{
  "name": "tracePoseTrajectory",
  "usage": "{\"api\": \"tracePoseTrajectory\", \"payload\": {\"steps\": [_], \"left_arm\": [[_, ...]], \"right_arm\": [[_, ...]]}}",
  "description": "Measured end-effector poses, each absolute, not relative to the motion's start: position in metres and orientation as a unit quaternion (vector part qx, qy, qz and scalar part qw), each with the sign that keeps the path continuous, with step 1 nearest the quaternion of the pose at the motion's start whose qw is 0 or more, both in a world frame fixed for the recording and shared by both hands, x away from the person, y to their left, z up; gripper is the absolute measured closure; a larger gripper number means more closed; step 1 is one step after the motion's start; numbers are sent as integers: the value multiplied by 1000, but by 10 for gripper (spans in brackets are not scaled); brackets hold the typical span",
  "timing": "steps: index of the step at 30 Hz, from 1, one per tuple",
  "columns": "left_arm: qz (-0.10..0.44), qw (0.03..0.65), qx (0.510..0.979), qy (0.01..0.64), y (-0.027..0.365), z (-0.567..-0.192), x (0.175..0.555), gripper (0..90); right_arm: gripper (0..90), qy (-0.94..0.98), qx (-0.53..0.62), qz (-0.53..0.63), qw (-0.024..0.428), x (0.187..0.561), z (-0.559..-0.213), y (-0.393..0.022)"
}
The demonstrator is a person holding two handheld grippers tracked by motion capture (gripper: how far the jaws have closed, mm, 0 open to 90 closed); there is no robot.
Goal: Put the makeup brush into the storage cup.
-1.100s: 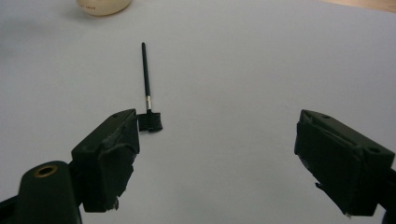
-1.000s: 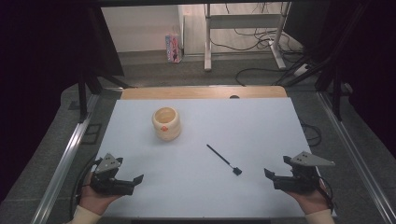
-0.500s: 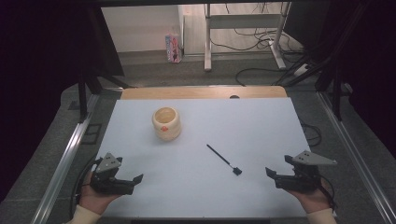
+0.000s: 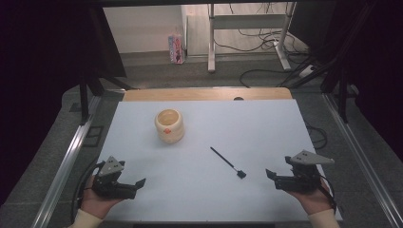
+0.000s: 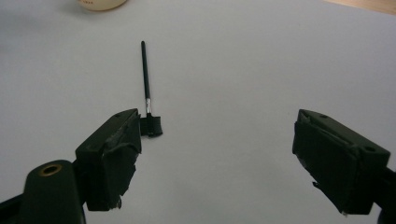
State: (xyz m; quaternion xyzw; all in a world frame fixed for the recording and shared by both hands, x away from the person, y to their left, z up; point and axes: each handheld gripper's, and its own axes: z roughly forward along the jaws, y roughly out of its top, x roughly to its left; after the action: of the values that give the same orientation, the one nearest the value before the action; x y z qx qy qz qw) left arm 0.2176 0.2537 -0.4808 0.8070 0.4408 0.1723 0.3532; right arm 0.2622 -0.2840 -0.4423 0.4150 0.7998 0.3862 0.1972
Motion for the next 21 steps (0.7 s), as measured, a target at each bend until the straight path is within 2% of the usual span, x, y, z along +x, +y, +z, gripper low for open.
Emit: {"api": "tracePoseTrajectory", "payload": {"steps": [21], "left_arm": [[172, 351, 809, 440, 255, -482, 218, 24]], "right_arm": [[181, 810, 396, 388, 191, 269, -434, -262]]}}
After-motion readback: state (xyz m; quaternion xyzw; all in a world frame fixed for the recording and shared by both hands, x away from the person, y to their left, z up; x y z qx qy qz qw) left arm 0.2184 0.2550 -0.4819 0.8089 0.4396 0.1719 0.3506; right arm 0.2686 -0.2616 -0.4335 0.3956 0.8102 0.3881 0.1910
